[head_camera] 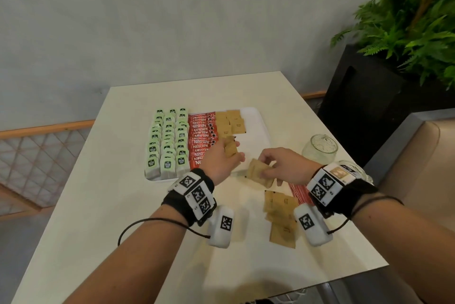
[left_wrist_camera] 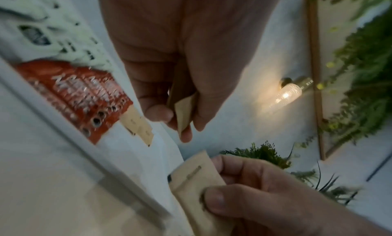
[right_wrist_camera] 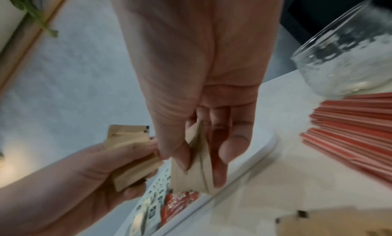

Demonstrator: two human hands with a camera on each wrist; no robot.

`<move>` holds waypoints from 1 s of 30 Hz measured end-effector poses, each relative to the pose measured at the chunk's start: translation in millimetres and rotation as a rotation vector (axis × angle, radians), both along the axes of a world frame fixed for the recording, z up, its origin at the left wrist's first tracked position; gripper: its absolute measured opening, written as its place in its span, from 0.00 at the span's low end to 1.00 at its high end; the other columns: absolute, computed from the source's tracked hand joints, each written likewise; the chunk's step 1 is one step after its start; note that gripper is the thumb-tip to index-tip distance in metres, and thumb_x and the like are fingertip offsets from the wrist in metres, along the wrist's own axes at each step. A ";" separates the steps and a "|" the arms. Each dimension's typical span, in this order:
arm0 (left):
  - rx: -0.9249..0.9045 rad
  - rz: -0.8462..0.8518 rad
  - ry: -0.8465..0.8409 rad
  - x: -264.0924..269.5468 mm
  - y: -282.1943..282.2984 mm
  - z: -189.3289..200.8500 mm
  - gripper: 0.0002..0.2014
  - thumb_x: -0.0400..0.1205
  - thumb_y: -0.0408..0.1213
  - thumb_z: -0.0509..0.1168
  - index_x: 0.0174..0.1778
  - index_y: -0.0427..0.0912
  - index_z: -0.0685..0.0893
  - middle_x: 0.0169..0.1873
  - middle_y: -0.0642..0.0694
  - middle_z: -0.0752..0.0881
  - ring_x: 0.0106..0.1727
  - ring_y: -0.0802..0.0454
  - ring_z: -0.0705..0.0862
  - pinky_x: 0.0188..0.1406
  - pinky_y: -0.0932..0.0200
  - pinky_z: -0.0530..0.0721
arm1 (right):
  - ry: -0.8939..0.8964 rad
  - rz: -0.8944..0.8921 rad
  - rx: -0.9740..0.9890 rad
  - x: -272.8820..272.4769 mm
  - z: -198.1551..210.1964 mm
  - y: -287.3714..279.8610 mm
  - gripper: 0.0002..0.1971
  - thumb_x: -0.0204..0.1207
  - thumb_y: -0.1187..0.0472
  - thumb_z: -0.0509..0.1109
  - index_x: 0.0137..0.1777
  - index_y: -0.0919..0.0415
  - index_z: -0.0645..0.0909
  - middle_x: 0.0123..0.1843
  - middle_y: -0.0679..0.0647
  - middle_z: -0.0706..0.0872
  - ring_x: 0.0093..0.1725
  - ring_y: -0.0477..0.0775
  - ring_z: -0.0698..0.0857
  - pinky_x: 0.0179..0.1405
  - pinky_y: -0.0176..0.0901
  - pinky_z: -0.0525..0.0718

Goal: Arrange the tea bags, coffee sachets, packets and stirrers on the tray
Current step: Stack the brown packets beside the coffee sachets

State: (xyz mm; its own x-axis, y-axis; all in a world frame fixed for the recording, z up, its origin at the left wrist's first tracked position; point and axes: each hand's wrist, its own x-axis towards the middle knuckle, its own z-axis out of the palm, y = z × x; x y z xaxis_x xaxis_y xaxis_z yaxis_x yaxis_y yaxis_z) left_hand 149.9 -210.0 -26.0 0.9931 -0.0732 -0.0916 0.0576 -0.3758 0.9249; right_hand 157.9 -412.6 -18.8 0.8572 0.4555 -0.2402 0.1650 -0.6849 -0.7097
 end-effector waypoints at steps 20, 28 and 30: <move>-0.274 0.054 0.174 48.2 31.9 -19.0 0.10 0.80 0.36 0.72 0.56 0.43 0.88 0.46 0.44 0.93 0.48 0.40 0.91 0.46 0.45 0.89 | 0.172 -0.388 0.250 55.1 -21.3 49.5 0.14 0.78 0.49 0.73 0.52 0.60 0.81 0.44 0.53 0.89 0.39 0.50 0.87 0.39 0.43 0.84; -0.474 0.182 0.358 69.8 26.8 -21.0 0.08 0.81 0.41 0.70 0.52 0.41 0.88 0.48 0.42 0.92 0.47 0.47 0.87 0.32 0.56 0.86 | 0.224 -0.499 0.439 102.8 -32.6 36.7 0.06 0.82 0.62 0.69 0.44 0.62 0.81 0.37 0.57 0.84 0.31 0.50 0.82 0.32 0.41 0.85; -0.579 0.201 0.426 77.6 36.1 -15.8 0.08 0.81 0.39 0.69 0.51 0.39 0.88 0.49 0.40 0.90 0.47 0.48 0.85 0.31 0.58 0.86 | 0.086 -0.435 0.157 124.2 -38.7 31.7 0.06 0.83 0.61 0.66 0.45 0.59 0.78 0.39 0.55 0.84 0.33 0.51 0.83 0.32 0.41 0.83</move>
State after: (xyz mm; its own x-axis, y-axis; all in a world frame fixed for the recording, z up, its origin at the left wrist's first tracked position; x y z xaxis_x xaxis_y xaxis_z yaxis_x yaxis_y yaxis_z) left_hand 227.5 -173.9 -41.7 0.8796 -0.0470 -0.4733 0.4713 0.2208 0.8539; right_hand 282.1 -380.9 -57.5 0.9566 0.0945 -0.2757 -0.1777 -0.5608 -0.8087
